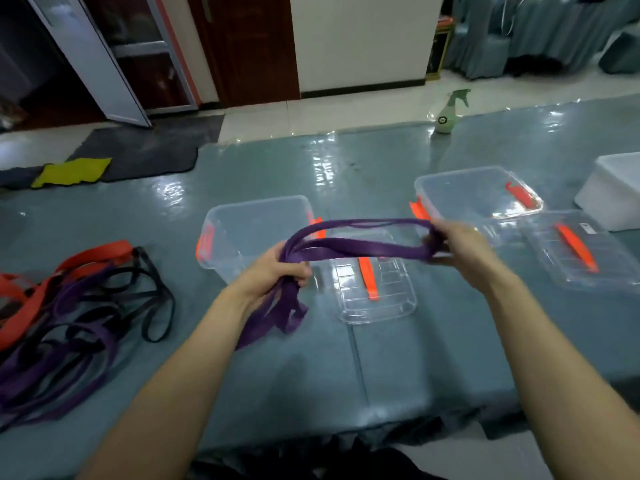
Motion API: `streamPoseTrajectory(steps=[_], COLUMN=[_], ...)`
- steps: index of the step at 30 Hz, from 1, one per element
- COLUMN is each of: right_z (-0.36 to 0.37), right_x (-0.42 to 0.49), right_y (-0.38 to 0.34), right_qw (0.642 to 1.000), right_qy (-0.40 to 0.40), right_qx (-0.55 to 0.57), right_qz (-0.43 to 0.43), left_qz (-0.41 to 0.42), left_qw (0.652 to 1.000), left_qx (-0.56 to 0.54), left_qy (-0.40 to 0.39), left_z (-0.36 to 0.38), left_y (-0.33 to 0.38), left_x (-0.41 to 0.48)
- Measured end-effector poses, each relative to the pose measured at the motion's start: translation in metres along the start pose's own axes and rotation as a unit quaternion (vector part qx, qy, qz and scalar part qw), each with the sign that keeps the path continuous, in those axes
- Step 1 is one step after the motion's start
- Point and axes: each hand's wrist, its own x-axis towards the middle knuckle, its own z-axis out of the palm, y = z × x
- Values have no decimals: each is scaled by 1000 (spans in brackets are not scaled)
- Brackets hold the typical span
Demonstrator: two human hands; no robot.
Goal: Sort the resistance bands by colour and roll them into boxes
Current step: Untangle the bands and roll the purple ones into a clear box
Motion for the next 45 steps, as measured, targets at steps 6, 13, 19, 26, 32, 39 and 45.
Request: streamPoseTrajectory(steps=[6, 13, 19, 26, 32, 39, 45], right_z=[32, 75, 92, 106, 111, 106, 125], right_x=[-72, -71, -69, -72, -71, -70, -73], right_y=[173, 209, 228, 219, 218, 191, 149], right_qw=[975, 956, 961, 923, 847, 760, 755], right_qy=[-146, -87, -10, -48, -100, -16, -14], right_qx=[-37, -271, -274, -377, -517, -642, -617], right_qz=[164, 76, 43, -56, -77, -99, -219], left_qz=[-84, -173, -179, -201, -201, -231, -154], left_qw=[967, 919, 823, 936, 838, 798, 753], left_qx=[-154, 344, 490, 236, 475, 537, 613], left_qy=[185, 82, 224, 164, 175, 148, 182], left_z=[49, 61, 32, 40, 25, 20, -10], left_y=[-37, -99, -146, -142, -151, -142, -122], left_x=[58, 71, 24, 24, 7, -5, -34])
